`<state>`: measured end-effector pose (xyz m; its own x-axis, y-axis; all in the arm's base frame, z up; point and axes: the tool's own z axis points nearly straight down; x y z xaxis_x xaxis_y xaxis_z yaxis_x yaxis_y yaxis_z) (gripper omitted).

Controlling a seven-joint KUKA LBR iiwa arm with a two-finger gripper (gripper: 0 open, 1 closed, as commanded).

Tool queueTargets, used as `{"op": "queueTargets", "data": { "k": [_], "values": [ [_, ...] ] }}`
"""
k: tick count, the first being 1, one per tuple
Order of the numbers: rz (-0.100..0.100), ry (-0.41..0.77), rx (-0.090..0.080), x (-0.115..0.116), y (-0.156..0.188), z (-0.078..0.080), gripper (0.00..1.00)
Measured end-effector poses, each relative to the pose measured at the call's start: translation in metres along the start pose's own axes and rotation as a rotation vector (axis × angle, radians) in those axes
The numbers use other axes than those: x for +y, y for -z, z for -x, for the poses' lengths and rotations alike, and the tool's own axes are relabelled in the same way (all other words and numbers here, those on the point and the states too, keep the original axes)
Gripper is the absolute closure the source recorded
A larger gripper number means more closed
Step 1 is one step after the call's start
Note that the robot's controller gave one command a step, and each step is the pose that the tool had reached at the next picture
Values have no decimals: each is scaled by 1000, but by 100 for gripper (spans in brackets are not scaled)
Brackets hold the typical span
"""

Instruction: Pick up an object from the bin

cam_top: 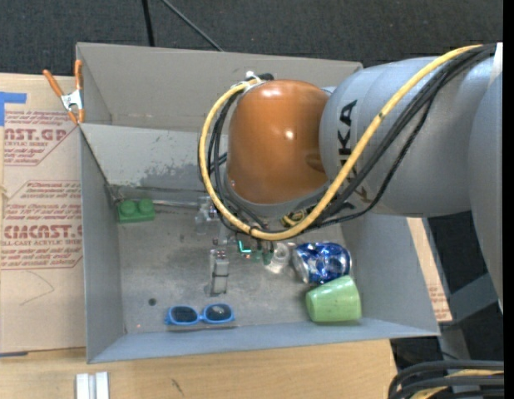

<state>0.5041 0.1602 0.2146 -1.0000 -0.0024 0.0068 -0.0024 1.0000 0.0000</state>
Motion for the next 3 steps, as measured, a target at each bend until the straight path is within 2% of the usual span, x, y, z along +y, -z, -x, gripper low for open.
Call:
{"op": "queueTargets", "data": {
  "k": [1,2,3],
  "values": [
    [3,-73,-13,7,-147,-23,0],
    [2,-71,-7,7,-145,-24,100],
    [5,-59,-16,22,-5,-7,100]
  ]
}}
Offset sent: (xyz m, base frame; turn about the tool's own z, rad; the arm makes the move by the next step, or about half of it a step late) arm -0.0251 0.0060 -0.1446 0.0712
